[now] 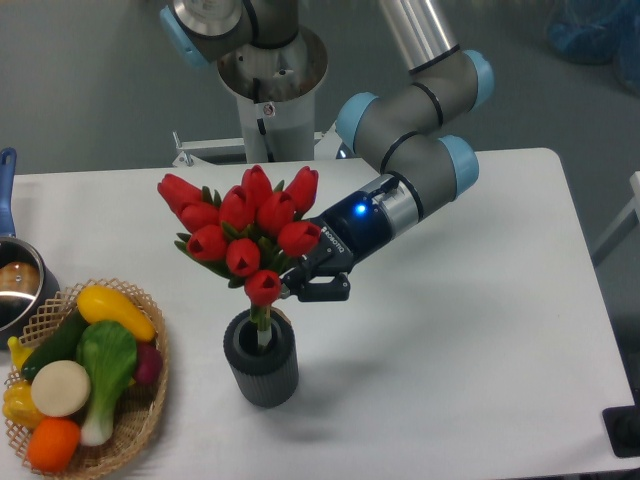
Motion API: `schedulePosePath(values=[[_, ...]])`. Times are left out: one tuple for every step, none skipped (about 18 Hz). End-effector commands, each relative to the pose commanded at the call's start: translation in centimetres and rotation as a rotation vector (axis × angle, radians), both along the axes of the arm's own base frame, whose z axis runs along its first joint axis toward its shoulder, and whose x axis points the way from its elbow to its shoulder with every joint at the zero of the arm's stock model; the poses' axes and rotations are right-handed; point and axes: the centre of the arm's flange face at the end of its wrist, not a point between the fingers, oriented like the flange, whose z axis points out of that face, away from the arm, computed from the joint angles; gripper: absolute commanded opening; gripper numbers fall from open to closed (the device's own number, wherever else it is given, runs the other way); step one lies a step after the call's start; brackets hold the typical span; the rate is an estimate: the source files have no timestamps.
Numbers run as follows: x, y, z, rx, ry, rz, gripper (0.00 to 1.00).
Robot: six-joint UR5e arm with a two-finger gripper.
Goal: Insert the flowers into the vase
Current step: 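Lower the tulip stems down into the grey vase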
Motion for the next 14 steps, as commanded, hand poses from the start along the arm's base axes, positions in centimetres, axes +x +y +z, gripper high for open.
schedulePosePath(values=[[0.1, -0.1, -0.3, -0.004, -0.005, 0.0, 0.19], [0.2, -0.1, -0.5, -0.009, -0.009, 0.0, 0.19], [0.3, -0.2, -0.7, -0.012, -0.013, 0.0, 0.19], [0.3, -0.1, -1.1, -0.014, -0.017, 0.001, 0.19], [0.3, -0.2, -1.3, -0.013, -0.012, 0.001, 0.19], [0.3, -0.2, -1.5, -0.01, -0.002, 0.002, 0.19], [0.3, -0.2, -1.9, -0.009, 0.0, 0.002, 0.19], [0.4, -0.2, -1.9, -0.009, 0.0, 0.002, 0.19], [0.3, -0.2, -2.0, -0.011, 0.001, 0.002, 0.19], [0.2, -0.1, -2.3, -0.016, -0.004, 0.002, 0.19], [0.3, 0.0, -2.7, -0.024, -0.003, 0.0, 0.19], [0.2, 0.2, -3.0, -0.03, -0.004, -0.002, 0.19], [0.0, 0.3, -3.4, -0.032, -0.008, -0.002, 0.19], [-0.1, 0.5, -3.6, -0.034, -0.011, -0.003, 0.19]])
